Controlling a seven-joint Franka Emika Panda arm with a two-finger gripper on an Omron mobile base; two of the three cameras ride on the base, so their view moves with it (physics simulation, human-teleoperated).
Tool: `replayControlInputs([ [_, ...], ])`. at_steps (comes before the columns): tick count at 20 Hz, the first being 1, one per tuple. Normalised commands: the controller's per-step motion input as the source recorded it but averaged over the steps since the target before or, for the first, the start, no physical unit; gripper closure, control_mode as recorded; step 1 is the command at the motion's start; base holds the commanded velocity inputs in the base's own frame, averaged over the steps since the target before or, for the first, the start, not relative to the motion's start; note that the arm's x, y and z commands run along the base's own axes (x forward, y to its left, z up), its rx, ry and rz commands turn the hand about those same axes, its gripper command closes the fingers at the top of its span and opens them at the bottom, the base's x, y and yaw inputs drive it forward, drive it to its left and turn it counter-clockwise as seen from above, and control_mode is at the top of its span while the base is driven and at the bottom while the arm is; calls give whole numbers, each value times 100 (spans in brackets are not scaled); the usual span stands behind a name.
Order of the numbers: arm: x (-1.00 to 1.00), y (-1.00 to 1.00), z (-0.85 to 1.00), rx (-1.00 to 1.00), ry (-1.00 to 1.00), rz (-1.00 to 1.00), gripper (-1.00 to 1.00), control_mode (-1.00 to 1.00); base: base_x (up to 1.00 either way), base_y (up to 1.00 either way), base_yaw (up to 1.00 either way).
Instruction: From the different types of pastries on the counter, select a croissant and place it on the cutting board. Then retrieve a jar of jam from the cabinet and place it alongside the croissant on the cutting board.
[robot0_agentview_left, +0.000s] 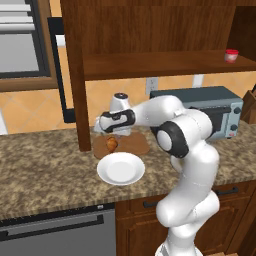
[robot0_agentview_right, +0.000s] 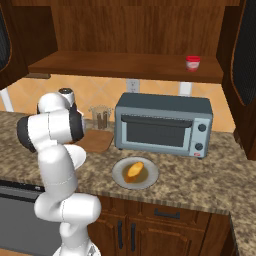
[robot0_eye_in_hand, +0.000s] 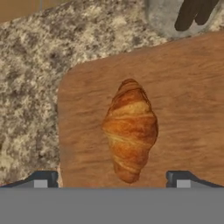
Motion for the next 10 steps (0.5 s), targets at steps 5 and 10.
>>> replayControlInputs([
  [5,-94,-24,0,-2,-3,0,-100,-100,0,0,0],
  [10,-94,-47,1,0,0,0,-100,-100,0,0,0],
])
